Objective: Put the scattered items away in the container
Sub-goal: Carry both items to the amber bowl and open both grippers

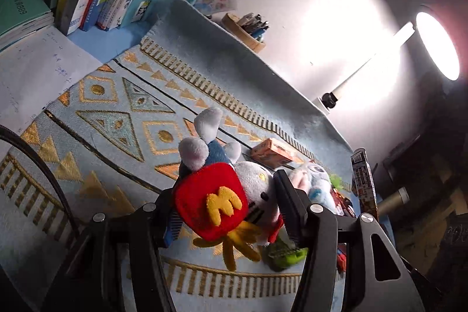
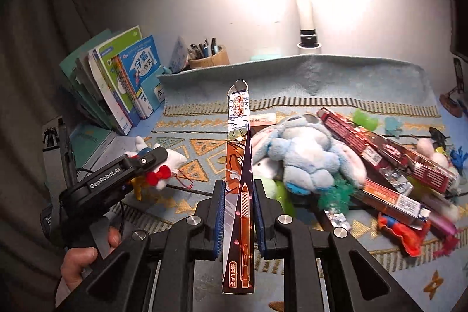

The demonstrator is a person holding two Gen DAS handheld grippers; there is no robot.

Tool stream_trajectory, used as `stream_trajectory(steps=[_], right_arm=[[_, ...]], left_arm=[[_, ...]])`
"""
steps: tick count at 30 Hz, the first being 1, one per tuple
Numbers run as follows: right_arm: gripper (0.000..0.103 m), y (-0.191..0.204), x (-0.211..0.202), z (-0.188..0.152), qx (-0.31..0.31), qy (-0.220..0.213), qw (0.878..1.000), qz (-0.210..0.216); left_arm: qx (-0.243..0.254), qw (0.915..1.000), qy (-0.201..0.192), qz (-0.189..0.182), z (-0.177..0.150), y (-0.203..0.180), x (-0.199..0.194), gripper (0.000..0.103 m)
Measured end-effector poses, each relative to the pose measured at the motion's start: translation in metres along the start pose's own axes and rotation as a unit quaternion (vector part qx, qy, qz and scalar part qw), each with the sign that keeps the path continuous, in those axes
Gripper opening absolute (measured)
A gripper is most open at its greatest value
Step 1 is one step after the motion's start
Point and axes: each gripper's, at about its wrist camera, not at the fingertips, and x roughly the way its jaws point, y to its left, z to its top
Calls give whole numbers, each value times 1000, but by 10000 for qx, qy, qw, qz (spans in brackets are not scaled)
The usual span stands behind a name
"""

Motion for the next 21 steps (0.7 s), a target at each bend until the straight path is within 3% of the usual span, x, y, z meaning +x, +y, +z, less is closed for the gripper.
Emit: stream_trajectory(steps=[4, 9, 15, 21], right_arm=[[17, -46, -55, -11, 513, -369, 9975, -306], [17, -103, -119, -23, 1050, -801, 9879, -815], [17, -183, -193, -44, 1782, -1275, 9628, -1584], [17, -262, -247, -75, 2575, -1633, 9272, -2175]], left_arm=[[502, 9980, 149, -348, -16, -55, -15, 53], [1060, 9892, 420, -918, -45, -130, -14, 53], [1964, 9692, 950, -1146, -94, -225, 13, 54], [2758, 9413, 1362, -1388, -144, -309, 40, 54]])
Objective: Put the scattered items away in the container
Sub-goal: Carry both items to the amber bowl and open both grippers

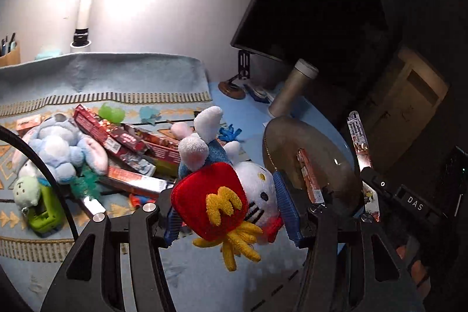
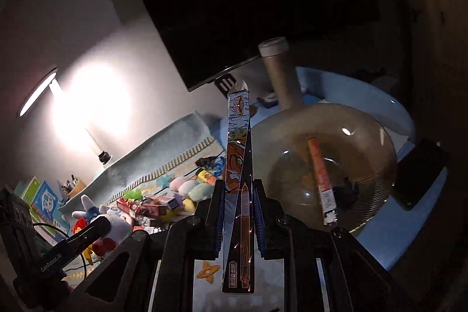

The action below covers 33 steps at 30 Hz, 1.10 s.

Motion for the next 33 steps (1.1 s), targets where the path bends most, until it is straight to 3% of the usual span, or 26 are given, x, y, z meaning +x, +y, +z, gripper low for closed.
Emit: stream_trajectory(steps=[4, 7, 15, 20, 23, 26, 30, 33], right_arm=[[17, -49, 3, 11, 409, -25, 9989, -238], [17, -75, 8, 15, 599, 5, 9975, -381], [17, -105, 34, 12, 722, 271, 9955, -550], [17, -108, 50, 11, 735, 292, 9947, -661], [18, -107, 60, 11, 655, 388, 9952, -620], [40, -108, 63, 11, 693, 454, 9945, -644], [45, -111, 56, 14, 823, 243, 9946, -590], [46, -108, 55, 14, 855, 318, 9948, -461]], left_arm=[[367, 9991, 152, -126, 10, -46, 32, 54], [722, 9972, 195, 24, 12, -78, 54, 54], [901, 9929, 600, -497, 16, -125, 118, 54], [826, 9902, 918, -654, 15, -131, 157, 55], [756, 9869, 1270, -644, 14, -128, 181, 63], [608, 9819, 1724, -488, 11, -116, 197, 66], [476, 9844, 1605, -535, 11, -106, 182, 66], [538, 9853, 1519, -561, 12, -108, 168, 67]])
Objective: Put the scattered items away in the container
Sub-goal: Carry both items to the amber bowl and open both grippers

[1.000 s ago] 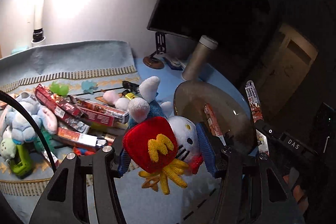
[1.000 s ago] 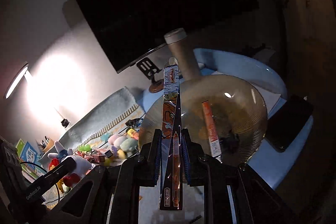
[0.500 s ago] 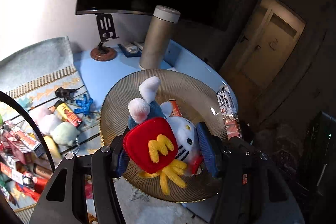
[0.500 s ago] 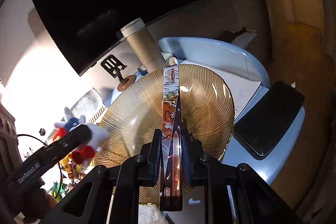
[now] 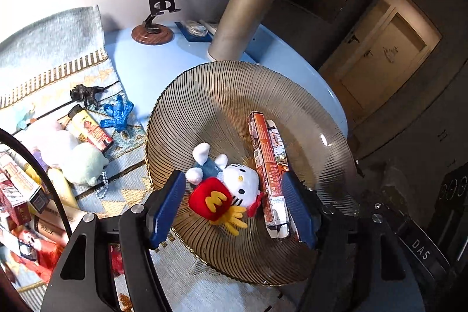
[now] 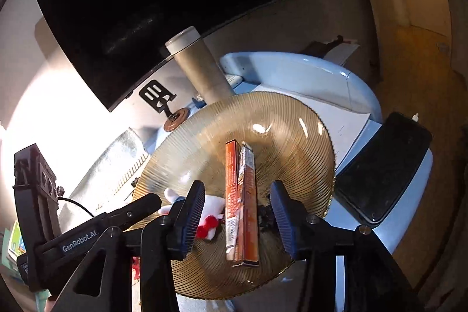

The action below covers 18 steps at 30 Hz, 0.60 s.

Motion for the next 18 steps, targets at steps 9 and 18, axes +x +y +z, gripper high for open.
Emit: stream_trajectory(steps=[9, 18], right_arm=[[46, 29, -11, -9, -259, 231, 9985, 426], [65, 78, -38, -24, -699, 77, 9950, 714]], left_arm=[[160, 9996, -188, -96, -9, -7, -36, 67], [-478, 9954, -830, 98, -42, 40, -114, 67]])
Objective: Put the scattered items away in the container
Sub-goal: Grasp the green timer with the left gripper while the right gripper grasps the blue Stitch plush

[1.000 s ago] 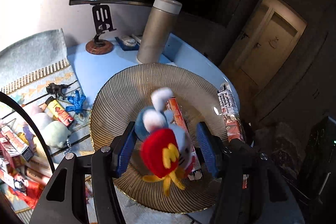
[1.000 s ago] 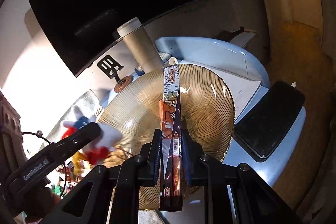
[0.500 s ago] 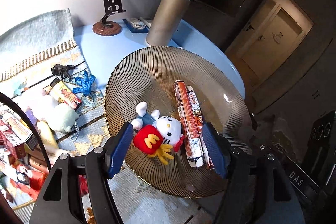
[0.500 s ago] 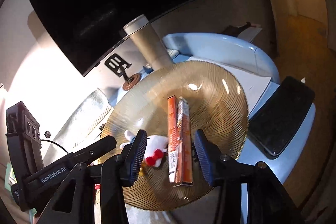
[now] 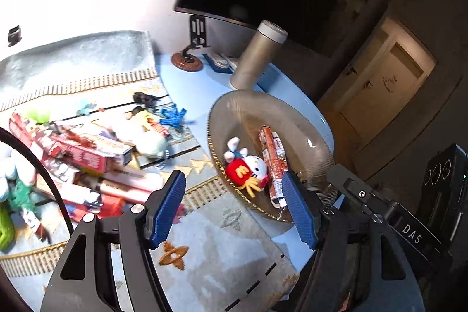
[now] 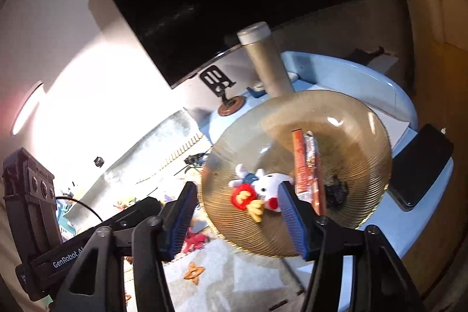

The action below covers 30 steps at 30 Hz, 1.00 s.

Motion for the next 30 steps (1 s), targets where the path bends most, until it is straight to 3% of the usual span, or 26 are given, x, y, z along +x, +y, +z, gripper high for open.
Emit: stream_trajectory(steps=[5, 9, 13, 15, 19, 23, 28, 30], right_arm=[[67, 46, 6, -15, -424, 186, 9986, 238], [67, 82, 19, -33, -758, 474, 9951, 427], [67, 113, 34, -53, -1071, 754, 9896, 589], [67, 126, 41, -64, -1186, 897, 9866, 665], [67, 146, 59, -83, -1280, 1254, 9806, 800], [67, 156, 69, -97, -1359, 1542, 9744, 914], [67, 157, 68, -98, -1430, 1530, 9743, 824], [67, 154, 67, -95, -1405, 1505, 9754, 789]], left_arm=[[-587, 9972, -319, 335, -18, 58, -50, 67], [-1124, 9893, -566, 745, -41, 113, -88, 68], [-1632, 9727, -999, 1312, -71, 167, -124, 70], [-1830, 9612, -1161, 1708, -89, 189, -139, 80], [-2225, 9473, -921, 2115, -108, 230, -142, 90], [-2074, 9476, -614, 2350, -110, 243, -123, 90], [-1725, 9521, -501, 2476, -104, 237, -100, 90], [-1604, 9501, -482, 2632, -99, 234, -92, 90]])
